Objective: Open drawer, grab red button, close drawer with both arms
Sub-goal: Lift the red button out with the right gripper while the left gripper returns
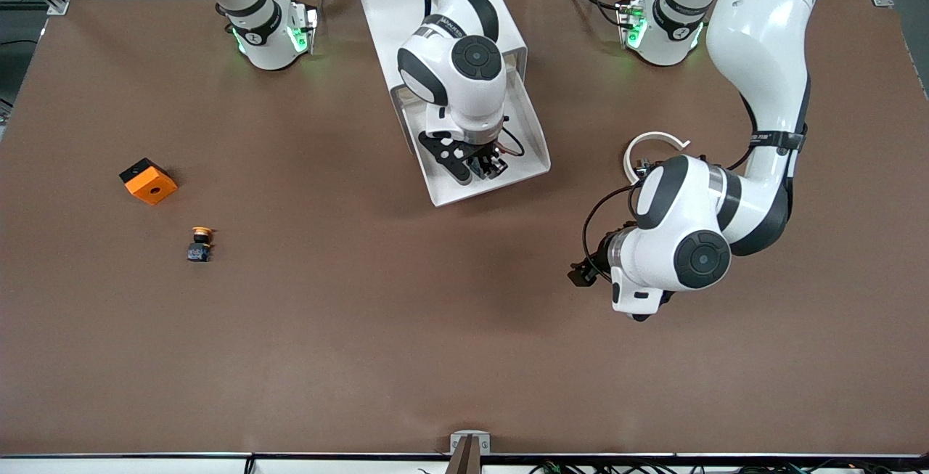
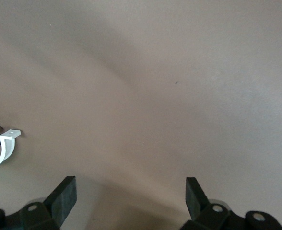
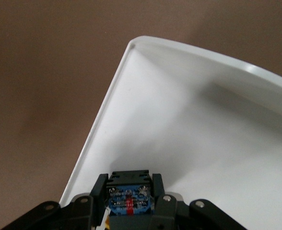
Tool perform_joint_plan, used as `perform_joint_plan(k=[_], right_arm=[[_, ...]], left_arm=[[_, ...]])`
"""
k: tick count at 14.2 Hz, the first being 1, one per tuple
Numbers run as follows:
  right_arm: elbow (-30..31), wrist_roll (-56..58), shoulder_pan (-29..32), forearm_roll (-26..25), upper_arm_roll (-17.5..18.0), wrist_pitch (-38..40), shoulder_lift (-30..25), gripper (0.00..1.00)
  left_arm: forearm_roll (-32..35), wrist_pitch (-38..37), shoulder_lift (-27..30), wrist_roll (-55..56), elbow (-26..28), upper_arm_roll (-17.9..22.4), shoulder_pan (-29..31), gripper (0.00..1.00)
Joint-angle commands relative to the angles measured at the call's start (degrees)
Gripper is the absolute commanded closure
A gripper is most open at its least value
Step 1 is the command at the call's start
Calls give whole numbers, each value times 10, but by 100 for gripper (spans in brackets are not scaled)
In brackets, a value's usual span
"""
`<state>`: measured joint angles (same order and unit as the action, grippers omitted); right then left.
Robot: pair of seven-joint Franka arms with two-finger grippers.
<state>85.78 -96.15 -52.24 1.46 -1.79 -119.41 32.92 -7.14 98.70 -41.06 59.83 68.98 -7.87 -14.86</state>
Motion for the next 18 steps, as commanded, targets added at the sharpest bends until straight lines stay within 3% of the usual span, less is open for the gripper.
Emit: perform_joint_plan(k=[1,3,6,11,14,18], right_arm=[[-19,22,10,-1,5,7,8,80],[-41,26,21,15,5,29,3,80],[-97,102,54,56,5,140,-4,80],[-109,350,146,75,0,281,-82,80],[-76,511,215,71,-1,327,-135,80],[18,709,303,25,-1,320,-205,79]], left_arm=[[49,-5,34,-10,11,-3,-2,0],[91,-5,38,-7,13,-19,-26,0],[84,-1,34,-3,26,-25,-36,0],[89,125,37,-2,98,-60,-44,0],[92,163,38,5,135,-60,-69,0],[92,173,35,5,154,-63,-98,0]])
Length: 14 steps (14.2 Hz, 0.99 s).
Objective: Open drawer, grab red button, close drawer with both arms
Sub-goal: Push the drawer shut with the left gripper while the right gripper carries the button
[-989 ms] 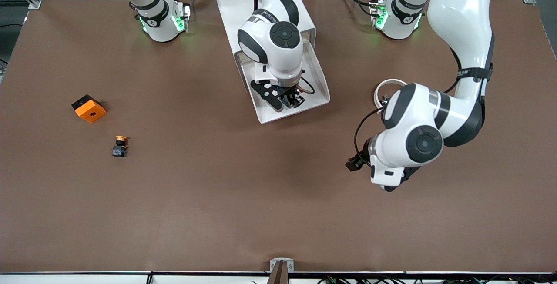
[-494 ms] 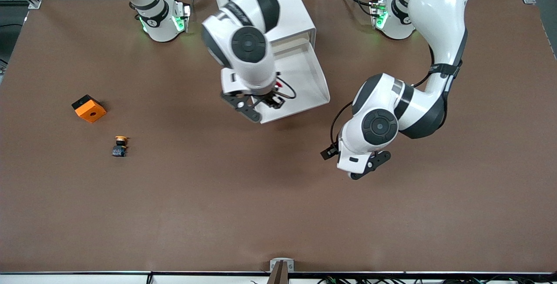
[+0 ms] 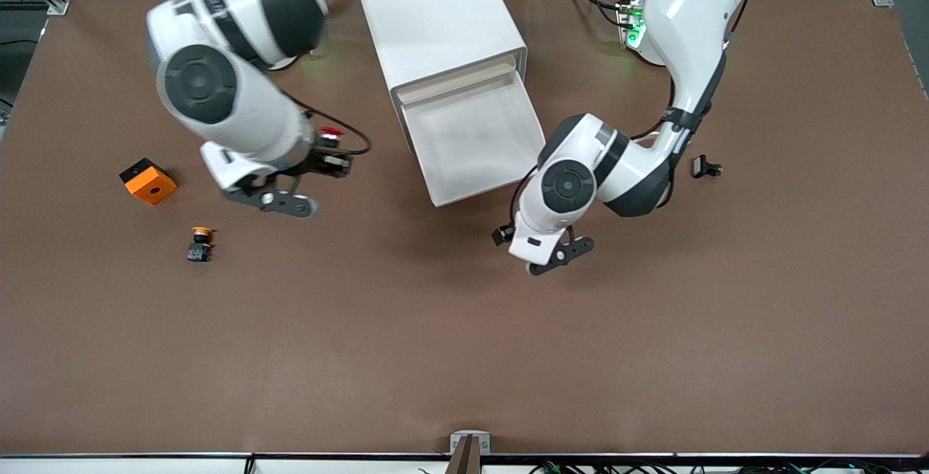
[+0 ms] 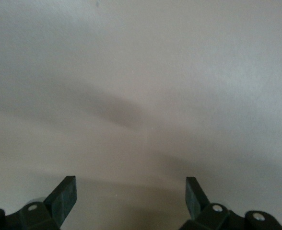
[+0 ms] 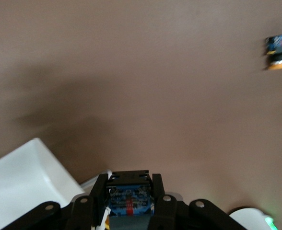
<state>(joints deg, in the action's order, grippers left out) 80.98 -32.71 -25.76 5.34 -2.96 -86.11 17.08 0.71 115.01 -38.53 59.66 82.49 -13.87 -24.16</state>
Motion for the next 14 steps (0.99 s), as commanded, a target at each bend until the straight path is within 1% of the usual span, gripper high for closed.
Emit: perform_joint_plan(k=[1,3,5,7,8,9,12,14], right_arm=[[83,121,66,-16,10,-18,-55,79],[124,199,113,-26,10,-48,-63,79],[186,268,157,-29,10,-124,-66,79],[249,326,195,-29,10,-227,-63,79],[279,344,205,-31,10,-285,-61,79],[296,346,207,-38,10,-324,-60,79],[302,347,222,-42,10,-404,-10,79],[300,346,225,-45,9,-438,22,78]], left_arm=[[14,10,10,6,26,-5,-16,0],[15,16,6,6,40,-5,-51,0],[13,28,6,6,44,-6,-62,0],[7,29,7,7,46,-15,-67,0],[6,29,7,8,49,-22,-70,0],[5,29,7,15,54,-29,-72,0],[5,29,8,38,71,-56,-76,0],[4,29,9,39,86,-71,-74,0]])
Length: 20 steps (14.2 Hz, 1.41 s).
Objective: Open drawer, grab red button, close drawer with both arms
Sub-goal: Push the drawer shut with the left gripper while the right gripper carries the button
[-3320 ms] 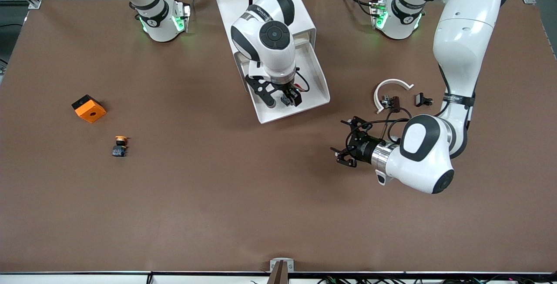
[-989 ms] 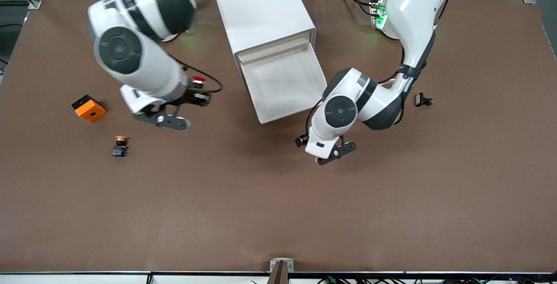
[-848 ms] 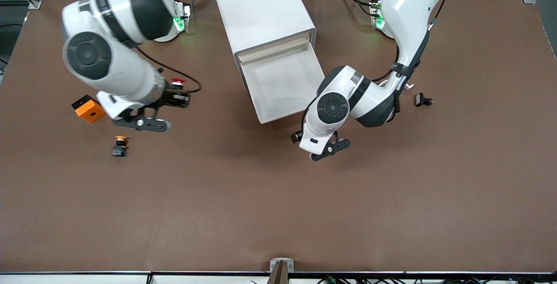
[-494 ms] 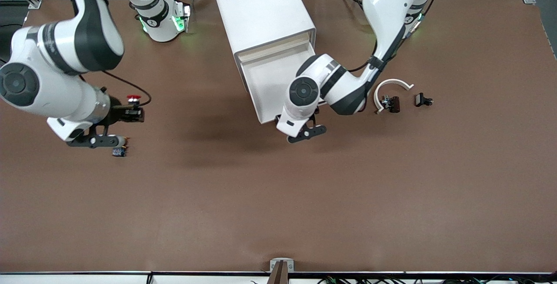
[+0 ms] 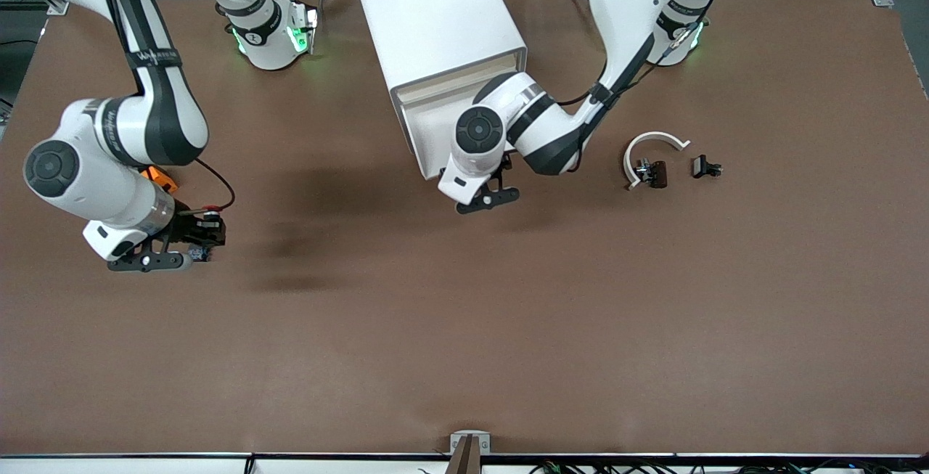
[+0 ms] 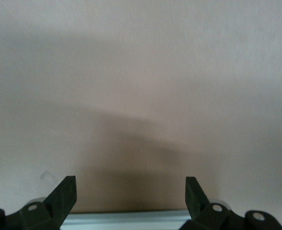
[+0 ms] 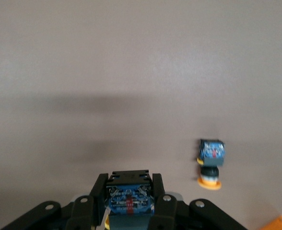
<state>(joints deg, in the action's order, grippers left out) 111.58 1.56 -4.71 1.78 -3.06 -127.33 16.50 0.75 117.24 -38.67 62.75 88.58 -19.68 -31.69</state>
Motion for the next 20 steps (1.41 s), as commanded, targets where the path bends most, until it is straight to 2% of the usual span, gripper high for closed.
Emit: perform_joint_plan(k=[1,4,10,17,20], right_arm=[[-8,4,15,-9,11,-33,42,78],[-24,4,17,-11,10,-39,87,79],[-26,-3,17,-21,10,-58,139,78],[-24,-4,22,-21,10,-88,154,77],[-24,-4,25,-21,10,-88,159,72]], left_arm=[[0,6,11,10,32,-20,1,0],[-42,2,12,26,40,-42,1,0],[-42,1,11,78,42,-81,-7,0],[-34,0,8,98,34,-81,-15,0],[-34,0,7,98,26,-81,-21,0]])
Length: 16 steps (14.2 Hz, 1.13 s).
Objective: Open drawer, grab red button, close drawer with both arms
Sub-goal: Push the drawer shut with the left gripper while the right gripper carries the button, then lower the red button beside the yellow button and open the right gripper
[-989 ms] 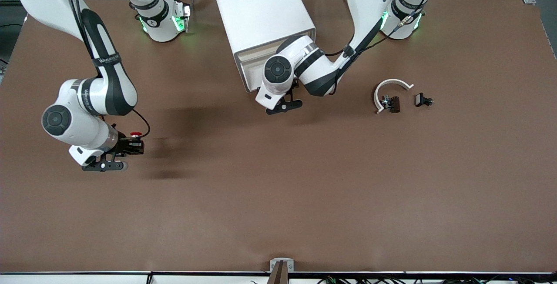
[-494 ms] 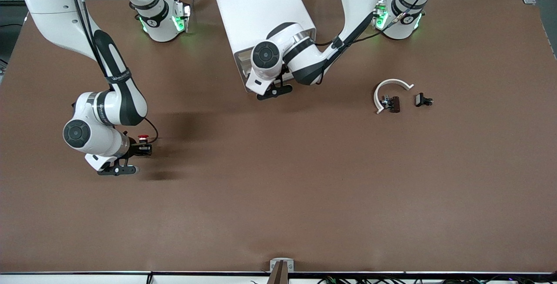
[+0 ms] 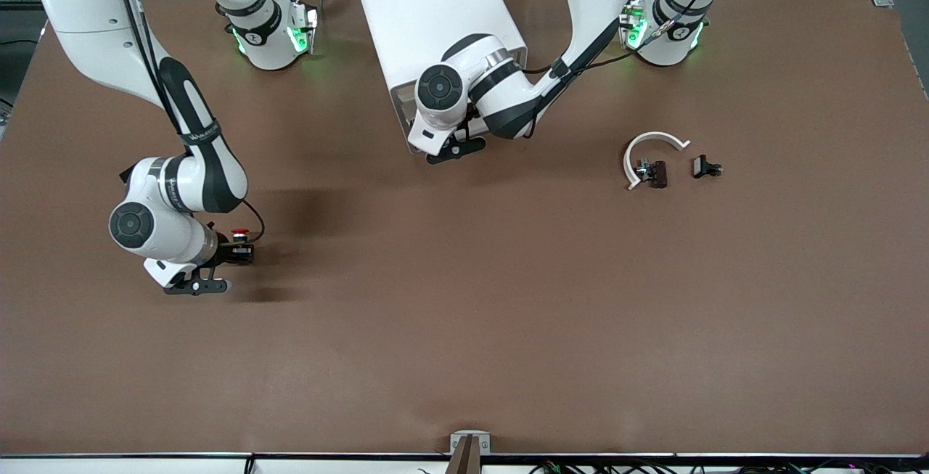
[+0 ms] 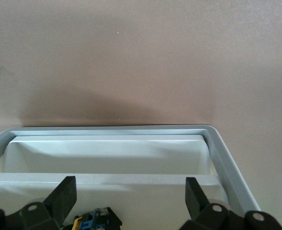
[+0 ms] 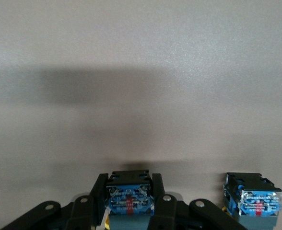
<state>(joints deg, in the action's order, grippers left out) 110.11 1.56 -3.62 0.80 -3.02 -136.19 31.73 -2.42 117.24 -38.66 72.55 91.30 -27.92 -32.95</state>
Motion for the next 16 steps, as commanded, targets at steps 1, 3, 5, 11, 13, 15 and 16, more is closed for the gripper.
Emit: perform_joint_plan(k=[1,3,5,11,13,15,16], right_arm=[[-10,-4,14,-11,9,0,7,70],[-10,-4,14,-11,9,3,7,48],[-10,-5,12,-11,9,9,5,0],[-29,-22,5,-11,11,162,-77,0],[-27,-32,0,-9,14,204,-115,0],[-28,-32,-2,-9,14,236,-147,0],[-26,-32,-3,-9,14,248,-162,0]], left_arm=[[-2,0,6,6,0,0,-10,0],[-4,-2,6,8,5,0,-17,0],[-5,-4,5,8,5,-1,-19,0],[-2,-5,12,-2,-7,8,27,0],[-1,-5,13,0,-27,8,67,0],[4,-6,22,-1,-41,8,120,0],[10,-17,30,-10,-44,8,147,0]])
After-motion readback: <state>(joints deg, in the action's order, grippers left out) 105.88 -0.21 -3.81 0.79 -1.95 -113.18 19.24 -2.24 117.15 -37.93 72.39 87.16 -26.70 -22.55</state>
